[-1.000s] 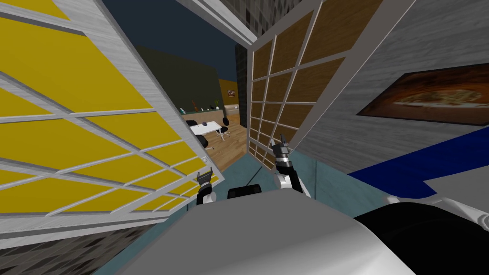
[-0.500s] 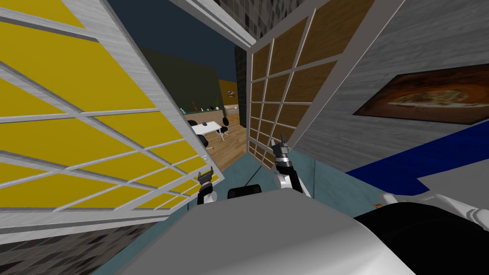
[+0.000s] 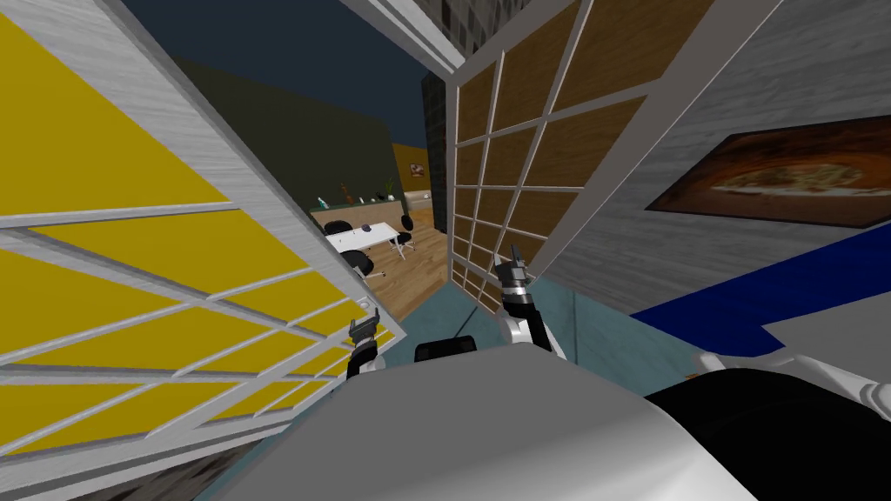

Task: Pull the door open

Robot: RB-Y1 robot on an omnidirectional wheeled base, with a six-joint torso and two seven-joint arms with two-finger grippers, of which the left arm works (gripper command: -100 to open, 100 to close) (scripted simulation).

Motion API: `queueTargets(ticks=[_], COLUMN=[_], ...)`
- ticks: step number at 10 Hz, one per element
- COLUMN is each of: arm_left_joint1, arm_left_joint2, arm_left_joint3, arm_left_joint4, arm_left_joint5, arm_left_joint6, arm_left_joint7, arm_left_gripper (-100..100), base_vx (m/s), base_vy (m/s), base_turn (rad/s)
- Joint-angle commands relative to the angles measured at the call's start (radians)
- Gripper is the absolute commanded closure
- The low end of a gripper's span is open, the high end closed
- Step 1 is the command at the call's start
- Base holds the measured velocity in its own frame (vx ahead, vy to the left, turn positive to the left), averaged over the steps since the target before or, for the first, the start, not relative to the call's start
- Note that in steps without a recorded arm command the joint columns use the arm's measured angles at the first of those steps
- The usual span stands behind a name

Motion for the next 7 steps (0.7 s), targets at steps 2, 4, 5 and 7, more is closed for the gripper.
queueTargets(ticks=[2, 4, 5, 7], arm_left_joint1=[-0.007, 0.001, 0.004, 0.003], arm_left_joint2=[0.027, 0.055, 0.067, 0.063], arm_left_joint3=[0.002, 0.006, 0.008, 0.008], arm_left_joint4=[0.041, 0.057, 0.064, 0.053], arm_left_joint5=[0.001, 0.004, 0.006, 0.007], arm_left_joint6=[-0.017, -0.025, -0.028, -0.02], arm_left_joint7=[0.044, 0.079, 0.094, 0.082], arm_left_gripper=[-100, -100, -100, 100], base_vx=[0.125, 0.148, 0.165, 0.026], base_vy=[0.025, 0.013, 0.042, 0.007], base_turn=[-0.035, -0.058, -0.044, 0.004])
